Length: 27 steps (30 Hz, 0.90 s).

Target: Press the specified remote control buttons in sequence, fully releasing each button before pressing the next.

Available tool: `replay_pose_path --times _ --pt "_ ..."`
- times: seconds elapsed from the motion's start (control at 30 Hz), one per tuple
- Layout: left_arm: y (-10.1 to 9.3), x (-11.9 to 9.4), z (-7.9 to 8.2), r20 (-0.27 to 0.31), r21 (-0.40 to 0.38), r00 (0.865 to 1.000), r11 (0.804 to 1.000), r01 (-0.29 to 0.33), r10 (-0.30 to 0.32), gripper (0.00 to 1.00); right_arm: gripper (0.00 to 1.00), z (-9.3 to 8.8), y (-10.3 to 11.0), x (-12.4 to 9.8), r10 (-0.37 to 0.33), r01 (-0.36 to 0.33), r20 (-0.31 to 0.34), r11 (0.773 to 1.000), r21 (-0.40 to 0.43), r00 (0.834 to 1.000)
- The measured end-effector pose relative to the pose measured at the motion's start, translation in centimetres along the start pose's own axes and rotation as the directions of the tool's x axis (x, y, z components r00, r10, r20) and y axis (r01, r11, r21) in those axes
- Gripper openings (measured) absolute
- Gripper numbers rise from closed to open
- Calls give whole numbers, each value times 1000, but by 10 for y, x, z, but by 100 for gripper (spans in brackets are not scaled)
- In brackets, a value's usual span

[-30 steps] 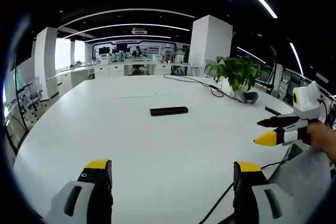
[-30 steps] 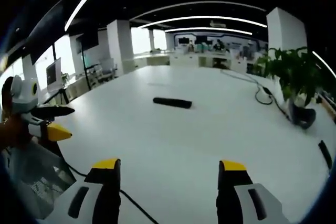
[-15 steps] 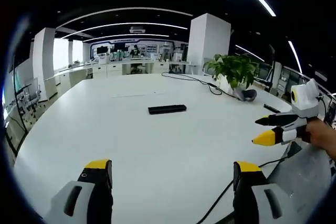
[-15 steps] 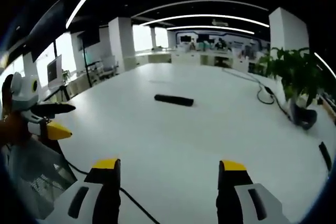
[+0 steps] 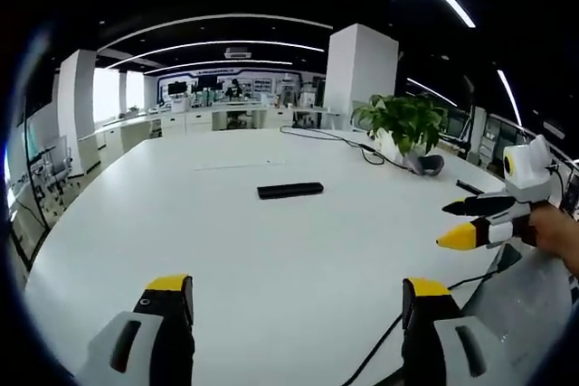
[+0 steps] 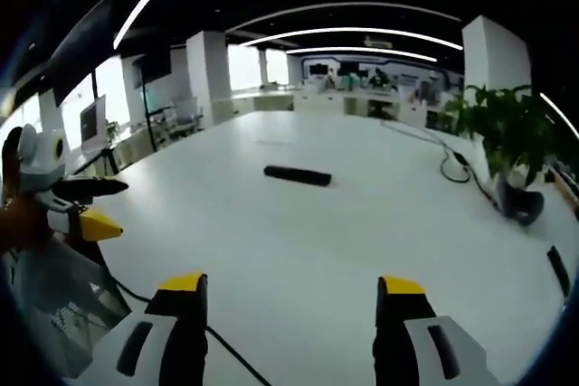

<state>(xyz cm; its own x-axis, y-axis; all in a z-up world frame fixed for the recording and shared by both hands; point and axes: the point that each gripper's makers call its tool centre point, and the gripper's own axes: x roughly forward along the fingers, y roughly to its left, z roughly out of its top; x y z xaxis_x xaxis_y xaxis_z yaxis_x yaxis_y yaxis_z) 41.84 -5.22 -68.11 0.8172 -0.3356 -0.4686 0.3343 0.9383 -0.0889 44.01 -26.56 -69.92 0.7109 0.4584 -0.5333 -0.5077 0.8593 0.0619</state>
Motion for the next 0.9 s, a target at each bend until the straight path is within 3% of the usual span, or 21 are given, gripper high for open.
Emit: replay_pose_path --times 0.9 --pt "-2 -1 2 6 30 1000 1000 6 -7 100 73 3 2 0 7 -7 11 1000 -13 1000"
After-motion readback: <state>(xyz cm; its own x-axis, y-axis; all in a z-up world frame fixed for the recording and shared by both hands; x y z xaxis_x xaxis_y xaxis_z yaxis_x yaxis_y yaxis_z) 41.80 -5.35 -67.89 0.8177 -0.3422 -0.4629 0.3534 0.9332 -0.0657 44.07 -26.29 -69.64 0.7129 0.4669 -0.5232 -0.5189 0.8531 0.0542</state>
